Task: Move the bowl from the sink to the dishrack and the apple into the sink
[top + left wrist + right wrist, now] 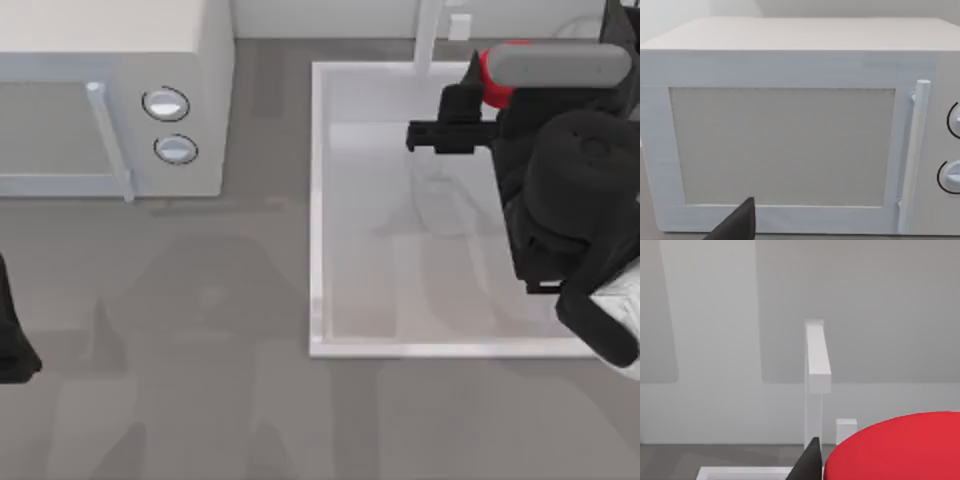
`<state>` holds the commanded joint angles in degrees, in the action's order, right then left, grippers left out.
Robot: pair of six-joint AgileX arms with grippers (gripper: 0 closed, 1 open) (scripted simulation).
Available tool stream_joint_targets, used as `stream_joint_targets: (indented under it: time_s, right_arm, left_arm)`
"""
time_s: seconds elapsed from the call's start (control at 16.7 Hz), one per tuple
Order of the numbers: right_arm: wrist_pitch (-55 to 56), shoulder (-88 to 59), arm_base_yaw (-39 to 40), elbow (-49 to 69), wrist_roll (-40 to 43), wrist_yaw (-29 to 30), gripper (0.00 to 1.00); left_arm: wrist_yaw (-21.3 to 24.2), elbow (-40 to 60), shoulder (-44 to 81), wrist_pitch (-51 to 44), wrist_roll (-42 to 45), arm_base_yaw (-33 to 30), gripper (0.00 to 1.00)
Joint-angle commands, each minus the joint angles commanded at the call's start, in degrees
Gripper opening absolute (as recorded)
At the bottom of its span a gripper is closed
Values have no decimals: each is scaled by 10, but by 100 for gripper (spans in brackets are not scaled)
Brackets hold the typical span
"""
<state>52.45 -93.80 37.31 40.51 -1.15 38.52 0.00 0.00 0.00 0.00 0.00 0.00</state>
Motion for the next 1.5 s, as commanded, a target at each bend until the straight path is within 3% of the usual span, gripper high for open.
stream_joint_targets:
  time_s: [0.66, 1.08, 1.5]
  right_arm:
    - [364, -307, 0, -49, 2, 8, 0]
    - [400, -341, -1, -56, 2, 7, 0]
    - [400, -341, -1, -56, 2, 7, 53]
  left_arm:
    - [0, 0, 0, 0, 0, 0, 100]
    - [0, 0, 0, 0, 0, 0, 100]
    - [0, 0, 0, 0, 0, 0, 100]
